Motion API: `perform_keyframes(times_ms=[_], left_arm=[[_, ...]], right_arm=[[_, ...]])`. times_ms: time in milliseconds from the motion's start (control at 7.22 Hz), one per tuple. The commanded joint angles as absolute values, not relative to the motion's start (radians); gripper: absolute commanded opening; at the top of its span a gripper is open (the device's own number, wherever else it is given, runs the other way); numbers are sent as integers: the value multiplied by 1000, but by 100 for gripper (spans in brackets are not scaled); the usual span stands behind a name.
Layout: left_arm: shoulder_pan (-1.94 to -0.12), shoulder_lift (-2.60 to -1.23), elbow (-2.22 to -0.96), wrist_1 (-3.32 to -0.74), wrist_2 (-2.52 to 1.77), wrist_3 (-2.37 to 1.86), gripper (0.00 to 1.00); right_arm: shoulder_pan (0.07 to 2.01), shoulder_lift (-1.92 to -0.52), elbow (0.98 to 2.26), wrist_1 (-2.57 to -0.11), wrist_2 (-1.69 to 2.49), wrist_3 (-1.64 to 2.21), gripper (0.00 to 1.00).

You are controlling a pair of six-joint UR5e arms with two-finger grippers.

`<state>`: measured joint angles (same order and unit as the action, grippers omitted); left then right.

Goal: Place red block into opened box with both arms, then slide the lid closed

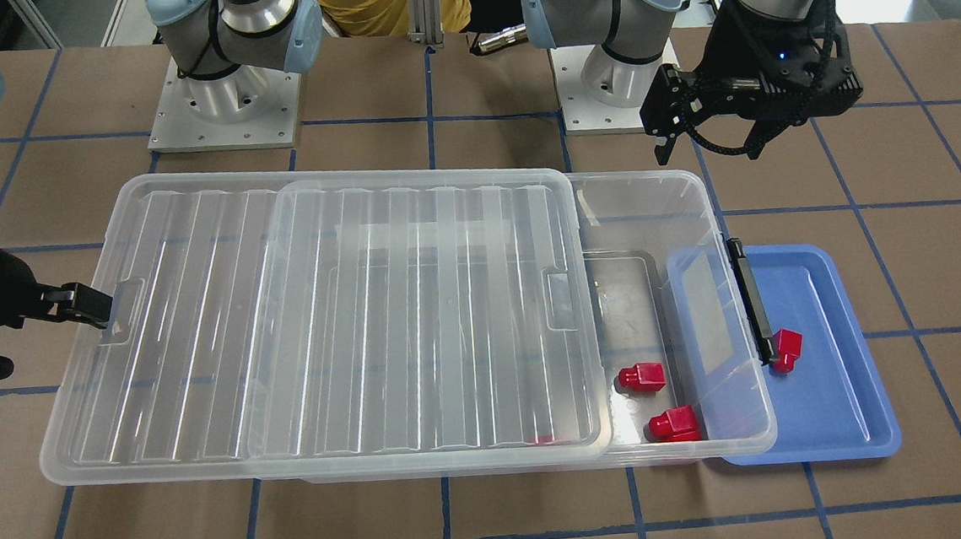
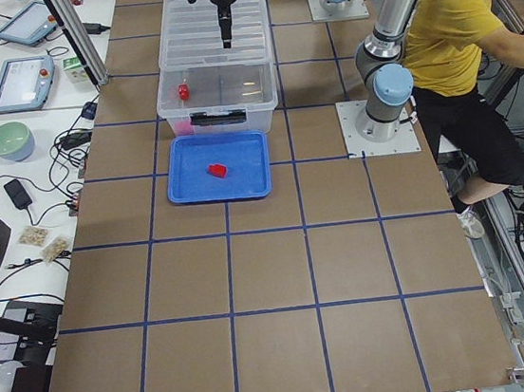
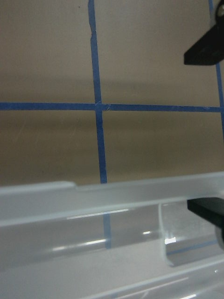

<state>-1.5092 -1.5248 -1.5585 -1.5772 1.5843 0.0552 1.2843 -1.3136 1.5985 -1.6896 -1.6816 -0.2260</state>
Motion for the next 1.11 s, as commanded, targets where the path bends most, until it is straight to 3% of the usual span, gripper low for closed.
perform_keyframes(times_ms=[0,554,970], left_arm=[[-1508,-1523,-1559,-1577,1583,55,100],[-1508,-1522,-1560,-1578,1585,57,100],[-1488,-1528,-1543,-1583,1582,75,100]], right_arm=[[1266,-1313,1598,-1692,-1692,-264,100],[1261,-1330,1598,-1692,-1675,-264,100],[1272,-1478,1600,-1617,-1631,-255,100]])
